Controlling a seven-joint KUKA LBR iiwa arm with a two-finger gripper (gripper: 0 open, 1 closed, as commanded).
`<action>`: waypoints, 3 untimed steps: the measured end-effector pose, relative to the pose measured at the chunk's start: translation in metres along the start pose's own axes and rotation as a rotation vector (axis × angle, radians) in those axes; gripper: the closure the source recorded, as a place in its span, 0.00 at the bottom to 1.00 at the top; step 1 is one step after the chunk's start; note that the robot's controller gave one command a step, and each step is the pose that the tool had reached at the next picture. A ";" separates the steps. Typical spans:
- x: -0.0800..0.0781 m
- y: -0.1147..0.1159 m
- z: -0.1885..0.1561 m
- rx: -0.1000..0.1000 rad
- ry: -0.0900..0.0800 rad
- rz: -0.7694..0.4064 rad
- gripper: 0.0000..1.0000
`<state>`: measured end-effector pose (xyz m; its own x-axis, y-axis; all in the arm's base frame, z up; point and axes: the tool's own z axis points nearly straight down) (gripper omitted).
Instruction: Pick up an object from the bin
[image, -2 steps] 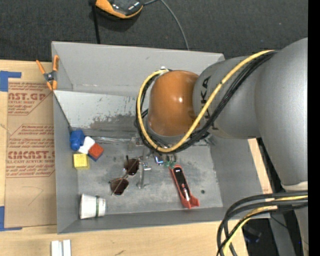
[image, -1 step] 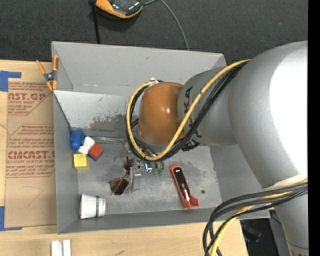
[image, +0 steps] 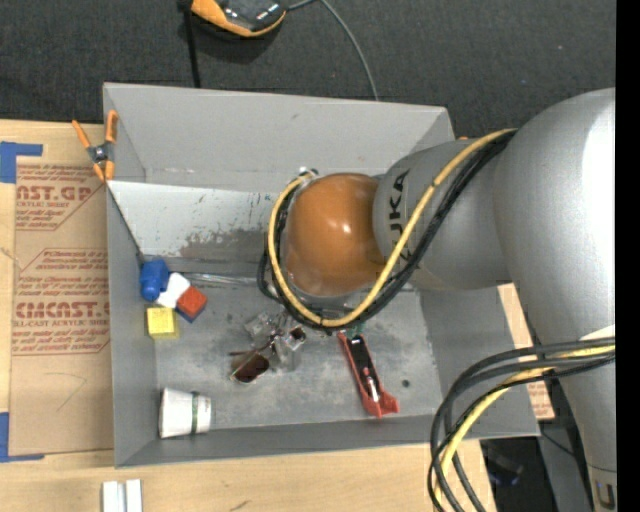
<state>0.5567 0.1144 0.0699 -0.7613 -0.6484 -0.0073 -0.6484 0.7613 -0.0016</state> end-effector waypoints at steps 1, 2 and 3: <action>0.000 0.001 0.000 -0.001 0.000 0.000 1.00; 0.003 0.001 -0.033 -0.002 0.002 -0.018 1.00; -0.004 -0.003 -0.048 0.002 -0.006 -0.018 1.00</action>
Offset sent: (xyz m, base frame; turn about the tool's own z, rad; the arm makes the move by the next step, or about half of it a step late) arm -0.0029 -0.0021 0.0481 -0.0256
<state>0.5619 0.1147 0.1177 -0.7493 -0.6621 -0.0133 -0.6621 0.7494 -0.0041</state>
